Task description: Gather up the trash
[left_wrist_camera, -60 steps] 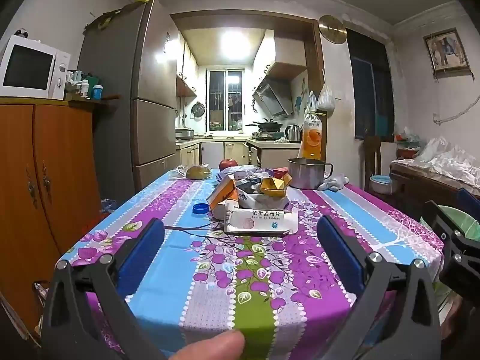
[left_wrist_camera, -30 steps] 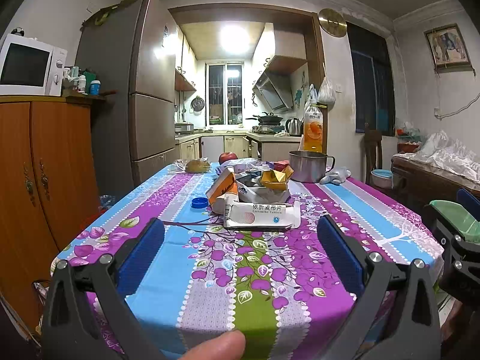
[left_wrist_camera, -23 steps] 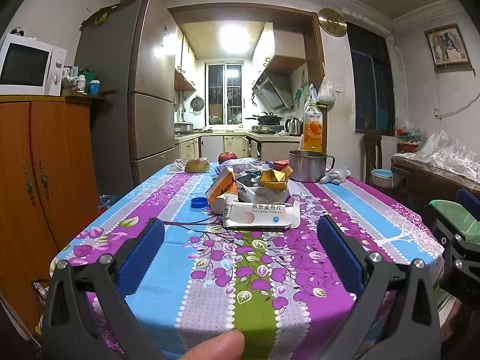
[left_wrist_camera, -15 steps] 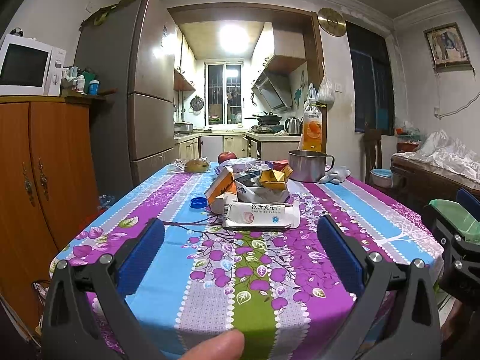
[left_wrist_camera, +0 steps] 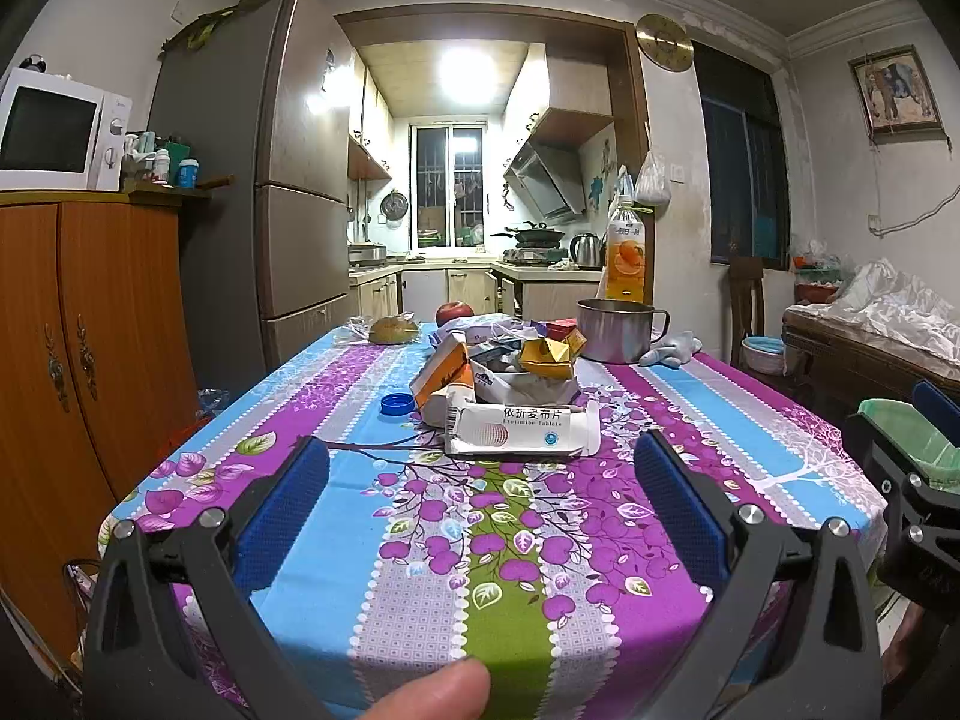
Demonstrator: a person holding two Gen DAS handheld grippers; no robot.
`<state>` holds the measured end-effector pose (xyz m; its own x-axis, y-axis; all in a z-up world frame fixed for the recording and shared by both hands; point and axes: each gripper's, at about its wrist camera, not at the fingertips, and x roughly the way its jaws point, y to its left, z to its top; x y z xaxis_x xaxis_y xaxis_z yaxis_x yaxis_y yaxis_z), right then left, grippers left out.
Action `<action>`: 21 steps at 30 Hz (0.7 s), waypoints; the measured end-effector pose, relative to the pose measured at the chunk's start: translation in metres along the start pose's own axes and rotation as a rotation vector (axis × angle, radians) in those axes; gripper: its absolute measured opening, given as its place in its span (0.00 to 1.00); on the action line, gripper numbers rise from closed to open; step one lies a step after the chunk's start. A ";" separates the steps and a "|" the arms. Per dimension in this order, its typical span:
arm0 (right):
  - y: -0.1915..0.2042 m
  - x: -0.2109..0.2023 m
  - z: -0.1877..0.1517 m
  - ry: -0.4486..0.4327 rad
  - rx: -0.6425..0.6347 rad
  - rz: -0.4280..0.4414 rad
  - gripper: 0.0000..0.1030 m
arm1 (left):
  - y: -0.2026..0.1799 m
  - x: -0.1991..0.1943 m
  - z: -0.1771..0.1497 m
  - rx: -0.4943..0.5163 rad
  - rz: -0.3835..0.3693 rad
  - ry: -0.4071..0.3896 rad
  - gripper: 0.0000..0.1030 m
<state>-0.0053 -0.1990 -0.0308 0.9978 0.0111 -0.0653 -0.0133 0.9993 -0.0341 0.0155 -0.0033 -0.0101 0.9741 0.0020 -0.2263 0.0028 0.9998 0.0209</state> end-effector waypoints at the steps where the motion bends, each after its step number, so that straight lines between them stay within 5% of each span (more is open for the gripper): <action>1: 0.000 0.000 0.000 0.000 0.000 0.000 0.96 | 0.000 0.000 0.000 -0.001 0.001 -0.001 0.95; 21: 0.000 0.006 -0.005 0.016 -0.001 0.004 0.96 | -0.003 0.002 0.000 0.001 0.001 0.005 0.95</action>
<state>0.0008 -0.1988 -0.0358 0.9966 0.0146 -0.0811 -0.0175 0.9992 -0.0348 0.0175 -0.0060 -0.0110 0.9730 0.0036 -0.2310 0.0015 0.9998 0.0217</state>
